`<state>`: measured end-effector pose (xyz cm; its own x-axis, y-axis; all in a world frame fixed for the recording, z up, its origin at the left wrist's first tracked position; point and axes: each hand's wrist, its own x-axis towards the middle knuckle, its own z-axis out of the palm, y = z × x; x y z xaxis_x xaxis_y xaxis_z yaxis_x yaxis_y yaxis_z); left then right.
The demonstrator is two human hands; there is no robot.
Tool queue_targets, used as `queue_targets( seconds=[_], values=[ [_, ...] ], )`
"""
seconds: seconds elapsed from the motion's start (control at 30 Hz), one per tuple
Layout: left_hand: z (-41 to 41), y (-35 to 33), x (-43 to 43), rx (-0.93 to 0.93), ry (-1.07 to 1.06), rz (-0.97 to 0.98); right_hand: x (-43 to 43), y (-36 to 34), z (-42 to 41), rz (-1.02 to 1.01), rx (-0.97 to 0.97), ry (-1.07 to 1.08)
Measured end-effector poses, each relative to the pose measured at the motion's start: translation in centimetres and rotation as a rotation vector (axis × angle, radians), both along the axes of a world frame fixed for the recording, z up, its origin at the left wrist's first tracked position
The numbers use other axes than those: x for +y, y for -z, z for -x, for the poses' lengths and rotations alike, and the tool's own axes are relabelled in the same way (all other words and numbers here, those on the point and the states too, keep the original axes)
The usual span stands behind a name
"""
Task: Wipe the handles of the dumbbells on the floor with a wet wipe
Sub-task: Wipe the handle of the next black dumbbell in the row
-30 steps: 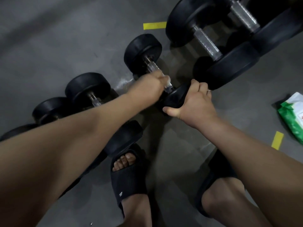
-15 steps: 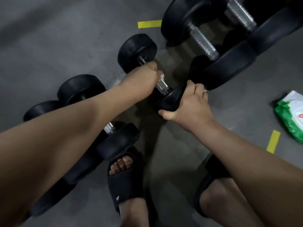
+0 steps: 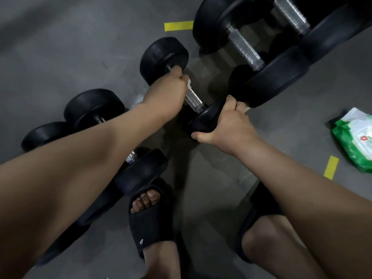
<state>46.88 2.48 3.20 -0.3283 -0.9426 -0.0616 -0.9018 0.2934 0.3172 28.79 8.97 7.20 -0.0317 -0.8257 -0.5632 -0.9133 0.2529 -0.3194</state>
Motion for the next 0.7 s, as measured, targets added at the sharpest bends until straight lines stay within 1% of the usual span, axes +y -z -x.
queue_targets(
  seconds=[0.13,0.17,0.2,0.3,0.33,0.37,0.4,0.47,0.5,0.53,0.63,0.7],
  values=[
    [1.1,0.0,1.0,0.001,0.276,-0.088,-0.4,-0.2,0.1,-0.032,-0.019,0.021],
    [1.0,0.1,0.9,-0.005,0.316,-0.082,-0.4,-0.2,0.1,-0.035,-0.030,0.029],
    [0.9,-0.3,0.7,0.011,0.297,-0.069,-0.3,-0.2,0.0,-0.036,-0.036,0.038],
    [0.3,-0.4,0.0,0.074,0.079,-0.032,-0.2,0.0,-0.1,-0.021,-0.047,0.054],
    [0.3,-0.1,0.3,0.070,0.068,-0.005,-0.1,0.0,-0.1,-0.013,-0.053,0.057],
    [0.4,0.1,0.8,0.082,0.072,0.008,-0.1,0.0,-0.1,-0.008,-0.057,0.058],
    [0.6,-0.1,1.5,0.100,0.121,0.006,-0.1,0.0,-0.1,-0.008,-0.058,0.058],
    [0.7,0.1,2.8,0.136,0.302,0.034,-0.1,0.0,0.0,-0.010,-0.055,0.057],
    [0.5,0.2,3.2,0.154,0.354,0.057,-0.1,0.0,0.0,-0.009,-0.056,0.055],
    [0.4,0.3,3.3,0.172,0.358,0.075,-0.1,0.0,0.0,-0.007,-0.058,0.055],
    [0.2,-0.4,3.1,0.207,0.167,0.050,-0.3,0.0,0.2,-0.011,-0.074,0.055],
    [0.3,-0.2,3.2,0.244,0.079,0.075,-0.6,0.0,0.4,-0.020,-0.090,0.063]
  ],
)
